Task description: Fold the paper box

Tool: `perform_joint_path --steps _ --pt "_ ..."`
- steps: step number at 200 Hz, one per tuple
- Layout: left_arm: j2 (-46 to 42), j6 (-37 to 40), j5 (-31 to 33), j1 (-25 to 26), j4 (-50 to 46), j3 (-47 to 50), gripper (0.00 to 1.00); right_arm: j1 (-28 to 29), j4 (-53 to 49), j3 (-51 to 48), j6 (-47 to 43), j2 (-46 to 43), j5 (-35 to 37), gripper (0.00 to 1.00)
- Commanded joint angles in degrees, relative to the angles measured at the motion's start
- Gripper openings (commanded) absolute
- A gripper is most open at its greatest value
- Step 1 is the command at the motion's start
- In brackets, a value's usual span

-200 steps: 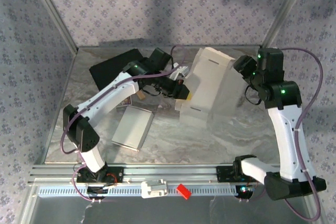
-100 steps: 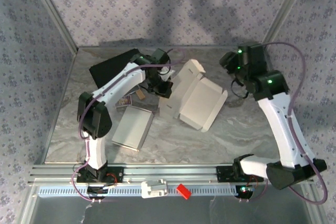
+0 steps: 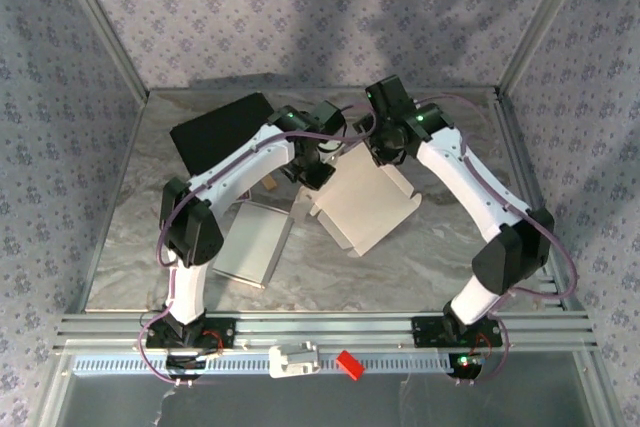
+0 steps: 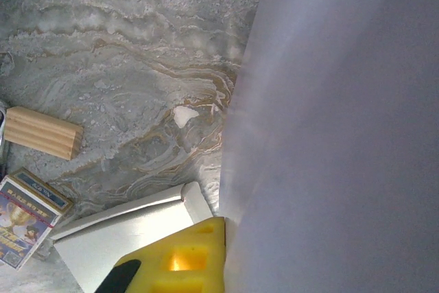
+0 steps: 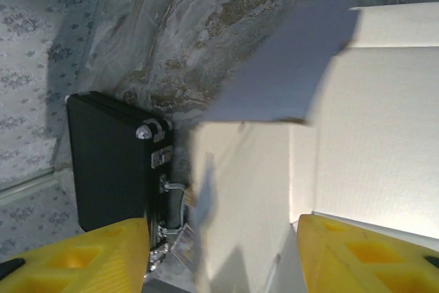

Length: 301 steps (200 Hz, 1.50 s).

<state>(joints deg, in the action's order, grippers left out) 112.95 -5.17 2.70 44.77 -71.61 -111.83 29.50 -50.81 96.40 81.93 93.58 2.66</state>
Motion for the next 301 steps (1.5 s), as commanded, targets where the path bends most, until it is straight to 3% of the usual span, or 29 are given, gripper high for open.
perform_joint_path --steps 1,26,51,84,93,113,130,151,165,191,224,264,288,301 --pt "-0.1 1.5 2.8 0.4 0.1 -1.0 0.0 -0.4 -0.1 4.4 3.1 0.2 0.4 0.57" --pt "-0.9 1.4 3.4 0.5 1.6 -0.3 0.0 -1.5 0.0 0.5 5.0 -0.1 -3.2 0.45" --pt "-1.0 1.9 3.4 0.6 2.2 -0.5 0.0 -1.9 3.9 -5.8 8.6 -1.4 -6.3 0.4" --pt "-1.1 3.2 3.4 1.0 2.8 -0.2 0.03 -2.4 3.6 -3.8 7.8 -0.4 -5.7 0.3" --pt "-1.4 3.7 3.9 1.2 3.4 -0.2 0.08 -2.7 3.3 -3.2 7.4 -0.2 -5.8 0.22" --pt "-3.6 4.5 4.9 1.5 6.8 3.8 0.3 -4.0 2.8 -4.1 7.8 -0.7 -6.2 0.0" --pt "-7.2 5.0 3.4 1.1 11.3 8.9 0.5 -6.0 2.6 -5.9 8.5 -1.6 -8.5 0.0" --pt "-11.8 3.1 -2.1 -1.9 16.1 15.7 0.54 -9.2 1.4 -6.8 8.6 -2.3 -11.9 0.0" --pt "-15.8 1.5 -5.5 -4.5 21.0 21.0 0.67 -11.1 0.4 -7.3 8.6 -2.6 -13.6 0.0" --pt "-22.2 2.5 -7.0 -6.2 29.6 30.7 0.73 -14.1 -0.3 -8.3 8.1 -2.9 -16.6 0.0" --pt "-22.1 5.2 -8.5 -6.6 34.3 35.8 0.73 -16.2 -1.0 -8.2 7.3 -2.6 -18.8 0.0" --pt "-17.7 5.5 -6.1 -6.8 34.8 33.4 0.68 -17.3 -1.0 -8.7 6.8 -2.4 -19.8 0.0" --pt "-17.4 5.0 -7.2 -7.1 36.5 33.6 0.53 -17.7 -0.4 -9.6 6.9 -2.8 -20.1 0.0" --pt "-17.9 5.0 -9.8 -7.1 37.5 34.3 0.36 -18.1 0.2 -10.2 6.9 -3.0 -20.2 0.0"
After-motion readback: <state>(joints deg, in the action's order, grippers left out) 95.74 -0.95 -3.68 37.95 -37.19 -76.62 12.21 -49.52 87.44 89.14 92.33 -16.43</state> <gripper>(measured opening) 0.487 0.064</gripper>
